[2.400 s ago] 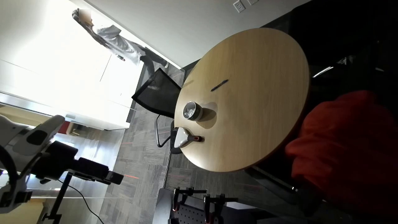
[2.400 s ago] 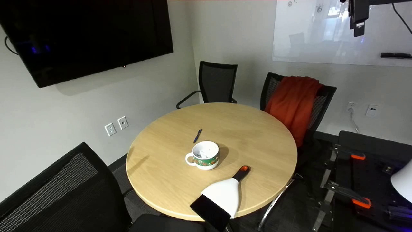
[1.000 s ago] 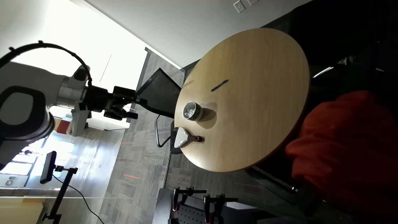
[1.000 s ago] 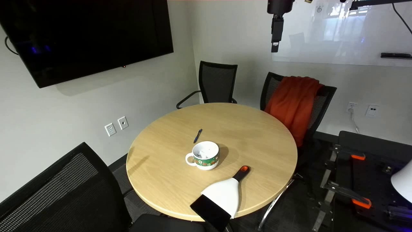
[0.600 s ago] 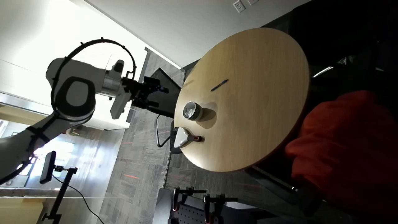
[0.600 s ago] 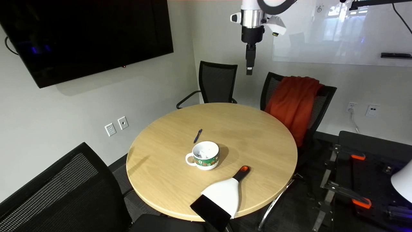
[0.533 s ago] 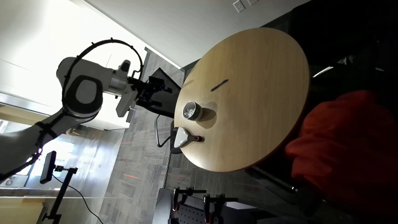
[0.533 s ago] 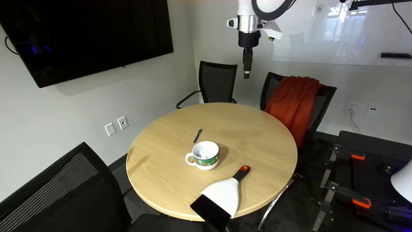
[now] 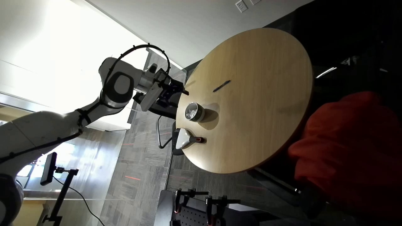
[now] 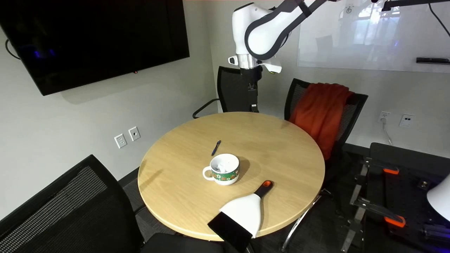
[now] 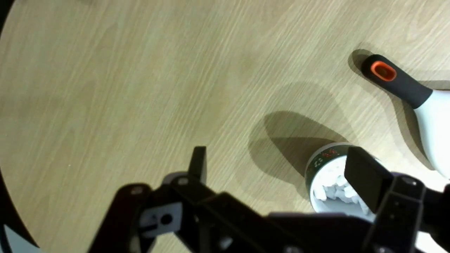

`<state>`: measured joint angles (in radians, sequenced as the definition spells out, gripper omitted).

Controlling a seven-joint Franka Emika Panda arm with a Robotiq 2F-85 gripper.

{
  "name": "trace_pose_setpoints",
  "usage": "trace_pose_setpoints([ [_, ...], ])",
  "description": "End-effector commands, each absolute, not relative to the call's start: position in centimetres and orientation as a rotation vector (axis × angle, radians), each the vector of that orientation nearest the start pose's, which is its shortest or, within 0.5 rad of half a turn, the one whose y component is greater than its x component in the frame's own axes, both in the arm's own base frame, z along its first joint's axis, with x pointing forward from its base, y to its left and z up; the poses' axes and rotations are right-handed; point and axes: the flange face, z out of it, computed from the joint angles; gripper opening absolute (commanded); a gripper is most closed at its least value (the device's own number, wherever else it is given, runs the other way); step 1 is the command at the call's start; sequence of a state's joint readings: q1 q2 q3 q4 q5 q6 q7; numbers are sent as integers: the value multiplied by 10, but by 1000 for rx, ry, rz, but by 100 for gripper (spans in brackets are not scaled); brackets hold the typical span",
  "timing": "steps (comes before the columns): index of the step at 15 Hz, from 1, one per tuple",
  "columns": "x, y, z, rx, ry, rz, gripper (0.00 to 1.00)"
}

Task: Empty the mug on the table

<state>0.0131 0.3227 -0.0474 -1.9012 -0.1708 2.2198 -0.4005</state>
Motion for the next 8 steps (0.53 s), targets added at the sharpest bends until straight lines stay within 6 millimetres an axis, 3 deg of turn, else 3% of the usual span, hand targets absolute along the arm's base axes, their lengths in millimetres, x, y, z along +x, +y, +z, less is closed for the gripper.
trace_pose_setpoints([
  [1,624,-26,332,-3207,-756,65,100],
  [5,627,-27,337,-3212,-753,56,100],
  [8,635,-24,324,-3183,-739,23,100],
])
